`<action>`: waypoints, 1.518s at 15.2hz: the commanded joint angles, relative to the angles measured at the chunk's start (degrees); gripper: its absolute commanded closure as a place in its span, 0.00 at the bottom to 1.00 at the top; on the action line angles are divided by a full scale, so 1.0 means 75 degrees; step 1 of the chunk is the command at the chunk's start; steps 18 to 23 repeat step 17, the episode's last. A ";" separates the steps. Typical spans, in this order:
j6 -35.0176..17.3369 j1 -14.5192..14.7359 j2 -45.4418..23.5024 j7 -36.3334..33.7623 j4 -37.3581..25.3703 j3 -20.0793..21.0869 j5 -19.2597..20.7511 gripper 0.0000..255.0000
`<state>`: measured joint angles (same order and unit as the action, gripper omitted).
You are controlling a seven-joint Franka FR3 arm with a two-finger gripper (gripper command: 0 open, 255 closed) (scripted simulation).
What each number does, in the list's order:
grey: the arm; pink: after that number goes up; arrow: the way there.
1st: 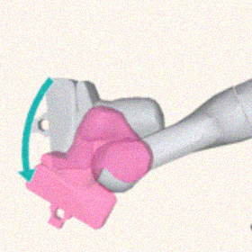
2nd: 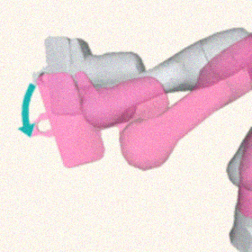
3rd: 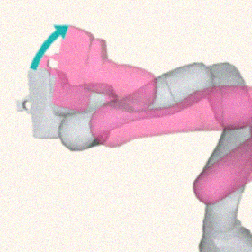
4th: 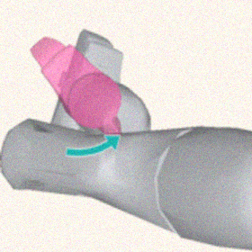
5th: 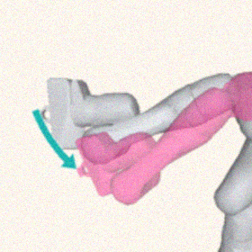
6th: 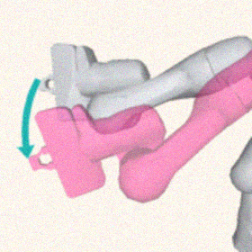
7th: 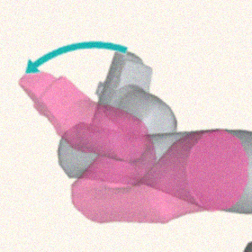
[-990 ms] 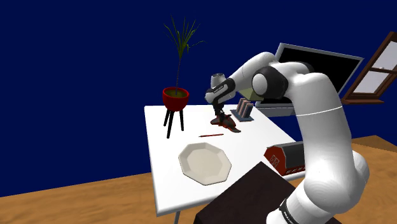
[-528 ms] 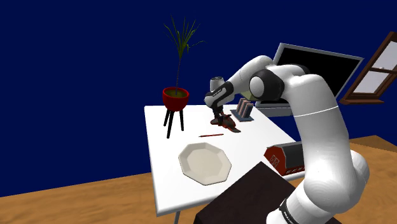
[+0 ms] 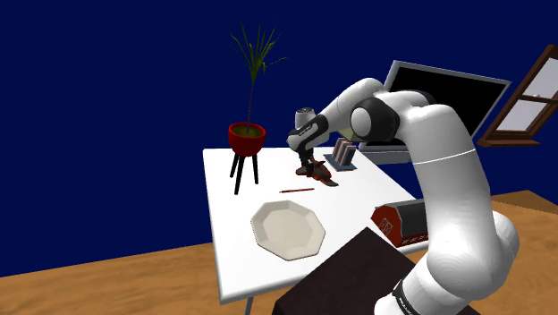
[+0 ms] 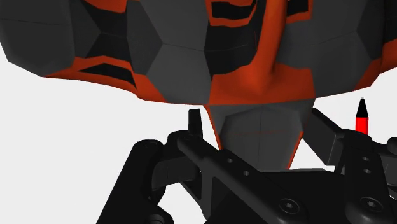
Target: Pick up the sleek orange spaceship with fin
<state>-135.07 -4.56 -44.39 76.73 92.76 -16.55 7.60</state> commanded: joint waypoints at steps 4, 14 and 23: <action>0.0228 0.0027 0.0259 0.0048 0.0041 -0.0033 0.0024 1.00; 0.0874 0.0106 0.0929 0.0181 0.0043 -0.0111 0.0087 1.00; 0.0953 0.0114 0.1000 0.0196 0.0032 -0.0119 0.0094 1.00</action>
